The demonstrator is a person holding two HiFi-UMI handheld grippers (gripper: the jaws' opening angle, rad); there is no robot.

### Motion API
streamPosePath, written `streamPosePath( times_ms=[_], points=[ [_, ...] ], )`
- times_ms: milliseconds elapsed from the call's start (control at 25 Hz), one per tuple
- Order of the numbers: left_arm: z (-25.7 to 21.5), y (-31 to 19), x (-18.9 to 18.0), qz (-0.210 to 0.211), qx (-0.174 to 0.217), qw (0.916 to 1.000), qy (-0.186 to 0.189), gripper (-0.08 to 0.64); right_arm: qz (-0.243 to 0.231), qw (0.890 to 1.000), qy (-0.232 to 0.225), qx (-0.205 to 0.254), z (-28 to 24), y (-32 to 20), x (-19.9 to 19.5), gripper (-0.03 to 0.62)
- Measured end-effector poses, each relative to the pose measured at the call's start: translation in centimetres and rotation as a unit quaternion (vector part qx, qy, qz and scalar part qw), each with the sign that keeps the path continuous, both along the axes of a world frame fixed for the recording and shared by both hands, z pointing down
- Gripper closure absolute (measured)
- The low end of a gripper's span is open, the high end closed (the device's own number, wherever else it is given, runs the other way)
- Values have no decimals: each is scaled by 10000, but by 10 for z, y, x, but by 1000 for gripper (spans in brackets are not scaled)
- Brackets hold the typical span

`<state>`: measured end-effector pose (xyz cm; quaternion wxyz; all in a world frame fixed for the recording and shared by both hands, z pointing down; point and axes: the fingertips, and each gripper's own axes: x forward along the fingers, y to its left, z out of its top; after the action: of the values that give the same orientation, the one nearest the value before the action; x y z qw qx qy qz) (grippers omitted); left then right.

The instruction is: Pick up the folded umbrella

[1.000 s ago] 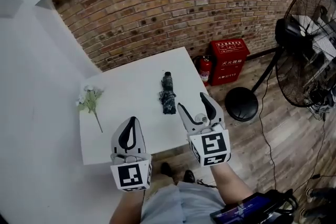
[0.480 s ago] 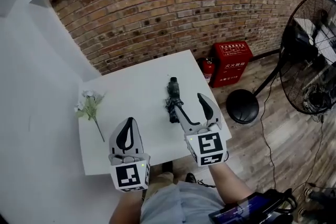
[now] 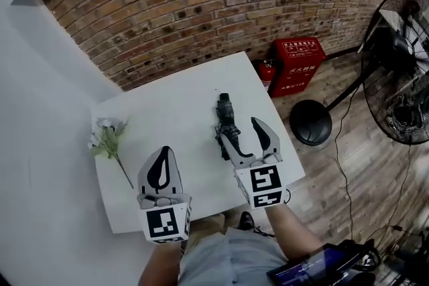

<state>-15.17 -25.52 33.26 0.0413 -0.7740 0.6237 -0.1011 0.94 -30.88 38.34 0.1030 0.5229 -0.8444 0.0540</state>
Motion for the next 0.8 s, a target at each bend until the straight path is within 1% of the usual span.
streamPosePath(
  times_ms=[320, 560, 800],
  points=[
    [39, -29, -17, 31, -395, 9992, 37, 554, 31, 9978, 165, -641, 60, -21, -15, 256],
    [68, -42, -37, -37, -680, 9976, 75, 554, 117, 9931, 329, -1119, 105, -30, -20, 244],
    [92, -52, -44, 5, -927, 9956, 118, 554, 187, 9867, 430, -1553, 144, -34, -22, 226]
  ],
)
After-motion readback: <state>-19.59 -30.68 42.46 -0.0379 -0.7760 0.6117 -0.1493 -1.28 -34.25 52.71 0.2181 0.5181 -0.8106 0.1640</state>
